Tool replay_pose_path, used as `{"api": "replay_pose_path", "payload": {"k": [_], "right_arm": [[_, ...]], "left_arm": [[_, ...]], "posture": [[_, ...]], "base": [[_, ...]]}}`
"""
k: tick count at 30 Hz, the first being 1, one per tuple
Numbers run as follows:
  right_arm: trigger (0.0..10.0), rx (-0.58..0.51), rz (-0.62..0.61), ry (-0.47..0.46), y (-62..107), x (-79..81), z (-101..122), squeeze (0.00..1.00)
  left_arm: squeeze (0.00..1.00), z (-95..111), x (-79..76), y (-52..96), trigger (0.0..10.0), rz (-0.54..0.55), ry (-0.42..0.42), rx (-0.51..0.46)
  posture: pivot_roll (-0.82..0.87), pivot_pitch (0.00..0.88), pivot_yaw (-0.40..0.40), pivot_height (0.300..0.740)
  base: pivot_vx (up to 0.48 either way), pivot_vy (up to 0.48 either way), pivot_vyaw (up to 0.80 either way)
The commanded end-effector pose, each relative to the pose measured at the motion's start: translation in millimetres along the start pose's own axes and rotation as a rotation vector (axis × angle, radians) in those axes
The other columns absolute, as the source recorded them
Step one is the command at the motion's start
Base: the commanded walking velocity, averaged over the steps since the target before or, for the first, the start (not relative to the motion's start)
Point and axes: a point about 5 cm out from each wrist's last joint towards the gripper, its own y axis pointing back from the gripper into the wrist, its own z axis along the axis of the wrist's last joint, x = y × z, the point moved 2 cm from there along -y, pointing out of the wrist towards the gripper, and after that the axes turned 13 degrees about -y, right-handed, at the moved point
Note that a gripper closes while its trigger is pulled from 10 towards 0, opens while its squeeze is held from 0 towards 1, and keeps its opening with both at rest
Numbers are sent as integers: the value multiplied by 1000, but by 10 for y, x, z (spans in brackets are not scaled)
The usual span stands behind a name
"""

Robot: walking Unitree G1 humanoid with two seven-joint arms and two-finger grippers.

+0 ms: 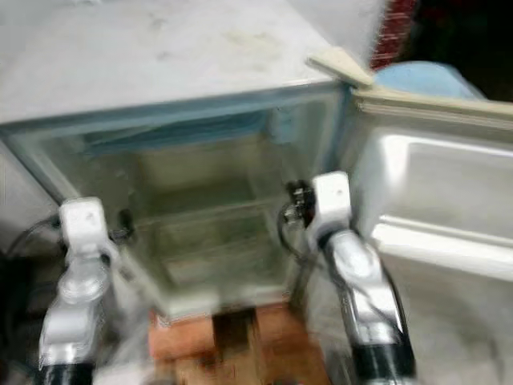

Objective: Restocking fridge

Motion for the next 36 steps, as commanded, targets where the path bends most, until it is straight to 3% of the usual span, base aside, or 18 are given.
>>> {"api": "replay_pose_path", "payload": {"k": [1,8,11,13,17,23,30,36], "right_arm": [[10000,22,1,-16,25,12,-67,0],[10000,28,3,-38,-1,39,-84,0],[10000,30,-1,-47,-8,35,-91,0],[10000,31,-3,-48,-12,28,-92,0],[10000,32,-4,-47,-22,17,-88,0],[10000,27,-7,-58,-48,21,-73,0],[10000,63,-36,-189,-173,88,-144,0],[10000,113,-77,-332,-288,164,-252,0]], "left_arm": [[0,-76,36,17,10000,2,-19,42],[0,-104,21,79,10000,-14,9,63],[0,-80,-17,123,10000,-73,16,31],[0,-47,-127,172,10000,-177,18,14],[0,-44,-247,209,10000,-272,-4,14],[0,-69,-219,106,10000,-266,30,41],[0,-139,-177,-6,10000,-213,56,137],[0,-95,-316,35,10000,-276,58,134]], "posture": [[30,0,-27,740],[36,0,-30,740],[39,0,-31,740],[40,0,-31,740],[44,0,-33,740],[39,0,-34,740],[41,17,-48,740],[73,51,-70,740]], "base": [[0,0,0],[0,0,0],[0,0,0],[0,0,0],[0,0,0],[0,0,0],[0,0,0],[0,0,0]]}}
